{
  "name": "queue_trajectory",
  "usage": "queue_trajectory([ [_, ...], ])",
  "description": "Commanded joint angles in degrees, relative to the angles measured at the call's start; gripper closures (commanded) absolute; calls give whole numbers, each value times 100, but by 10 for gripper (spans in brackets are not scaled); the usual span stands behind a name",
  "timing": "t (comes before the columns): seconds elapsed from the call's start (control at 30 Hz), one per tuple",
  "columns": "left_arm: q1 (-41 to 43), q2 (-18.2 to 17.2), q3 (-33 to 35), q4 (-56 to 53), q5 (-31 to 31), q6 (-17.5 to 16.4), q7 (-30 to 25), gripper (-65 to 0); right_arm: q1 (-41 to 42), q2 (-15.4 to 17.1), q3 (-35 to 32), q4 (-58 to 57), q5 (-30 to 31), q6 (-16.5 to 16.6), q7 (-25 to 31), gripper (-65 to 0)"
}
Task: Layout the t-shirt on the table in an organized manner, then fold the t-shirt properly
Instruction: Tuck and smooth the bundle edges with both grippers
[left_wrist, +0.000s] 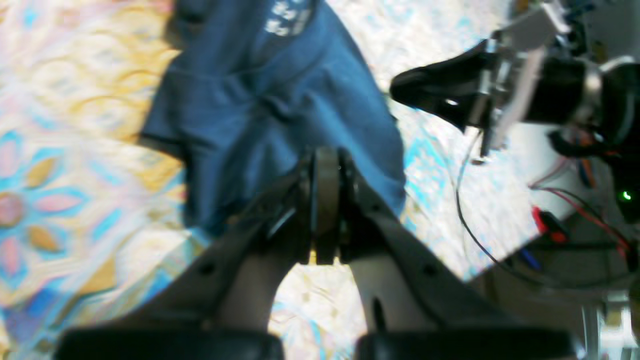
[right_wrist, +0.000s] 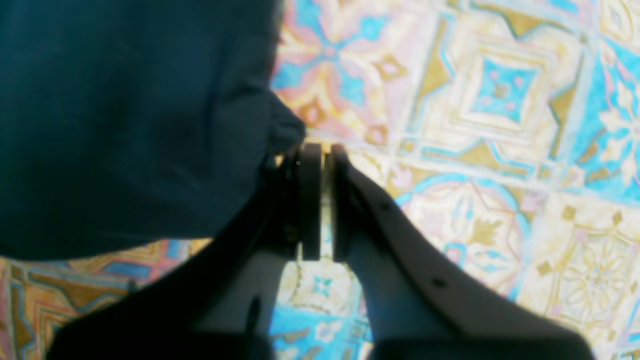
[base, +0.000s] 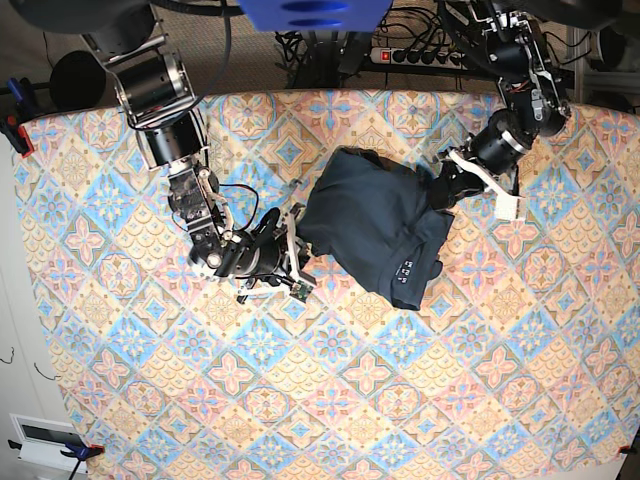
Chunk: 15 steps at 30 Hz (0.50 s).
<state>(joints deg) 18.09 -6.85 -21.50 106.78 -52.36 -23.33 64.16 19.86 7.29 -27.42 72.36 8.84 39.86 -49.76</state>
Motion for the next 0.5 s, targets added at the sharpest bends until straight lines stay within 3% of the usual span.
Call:
queue_trajectory([
  [0.0, -134, -22, 150, 113, -105, -36, -12, 0, 173, -39, 21, 92, 79, 14, 110, -31],
  [0.23, -477, 13, 1143, -54, 1135, -36, 23, 0, 155, -39, 21, 654, 79, 14, 57, -30],
  [0.47, -749, -225, 1934, -1399, 2682, -36, -231, 0, -109, -21, -23, 1542, 87, 14, -136, -30],
])
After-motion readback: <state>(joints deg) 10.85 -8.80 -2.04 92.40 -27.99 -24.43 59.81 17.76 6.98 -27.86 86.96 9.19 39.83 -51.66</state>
